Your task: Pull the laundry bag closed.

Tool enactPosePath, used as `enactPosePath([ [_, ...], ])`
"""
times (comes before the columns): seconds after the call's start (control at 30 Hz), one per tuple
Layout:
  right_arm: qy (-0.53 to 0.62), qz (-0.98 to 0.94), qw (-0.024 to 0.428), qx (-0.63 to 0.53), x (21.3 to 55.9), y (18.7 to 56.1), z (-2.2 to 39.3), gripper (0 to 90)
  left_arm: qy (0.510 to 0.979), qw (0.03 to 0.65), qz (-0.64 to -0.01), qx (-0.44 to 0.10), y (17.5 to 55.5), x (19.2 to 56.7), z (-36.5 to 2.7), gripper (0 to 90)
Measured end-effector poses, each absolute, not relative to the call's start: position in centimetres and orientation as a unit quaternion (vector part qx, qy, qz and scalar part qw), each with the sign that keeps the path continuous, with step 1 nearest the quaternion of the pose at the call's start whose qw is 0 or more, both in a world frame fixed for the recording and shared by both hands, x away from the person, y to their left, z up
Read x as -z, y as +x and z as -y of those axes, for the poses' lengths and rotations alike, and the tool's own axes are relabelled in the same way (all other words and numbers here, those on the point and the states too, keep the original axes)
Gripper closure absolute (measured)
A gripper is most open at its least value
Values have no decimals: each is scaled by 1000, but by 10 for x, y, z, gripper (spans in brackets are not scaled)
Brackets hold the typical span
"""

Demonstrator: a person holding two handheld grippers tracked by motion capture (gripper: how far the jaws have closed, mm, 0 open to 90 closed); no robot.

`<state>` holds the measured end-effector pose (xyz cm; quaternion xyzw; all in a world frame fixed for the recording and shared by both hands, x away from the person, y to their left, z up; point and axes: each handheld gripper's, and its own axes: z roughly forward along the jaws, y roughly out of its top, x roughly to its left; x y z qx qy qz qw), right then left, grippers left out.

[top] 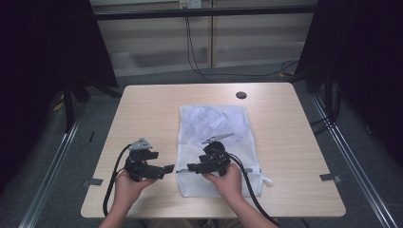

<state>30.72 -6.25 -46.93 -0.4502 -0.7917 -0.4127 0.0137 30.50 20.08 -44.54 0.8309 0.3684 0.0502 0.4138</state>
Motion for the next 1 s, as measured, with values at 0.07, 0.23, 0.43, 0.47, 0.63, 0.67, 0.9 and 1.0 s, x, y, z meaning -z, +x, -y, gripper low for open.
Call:
enactPosePath([
  [0.07, -449, 791, 14, 414, 470, 307, 62, 357, 831, 414, -368, -50, 305, 445, -201, 128],
  [0.23, -454, 785, 25, 422, 471, 309, 58, 382, 832, 414, -366, -50, 305, 446, -202, 128],
  [0.43, -455, 785, 33, 420, 473, 311, 53, 432, 831, 413, -369, -54, 305, 445, -204, 130],
  [0.47, -455, 785, 33, 420, 473, 311, 52, 435, 831, 412, -368, -54, 305, 445, -204, 130],
  [0.63, -450, 788, 46, 418, 475, 311, 46, 504, 832, 412, -368, -51, 305, 446, -204, 131],
  [0.67, -449, 790, 48, 414, 476, 311, 45, 515, 832, 412, -368, -51, 305, 446, -204, 131],
  [0.9, -451, 789, 63, 412, 481, 314, 40, 595, 833, 411, -367, -51, 305, 446, -204, 132],
  [1.0, -451, 789, 67, 412, 482, 316, 38, 621, 833, 411, -368, -51, 306, 447, -205, 132],
])
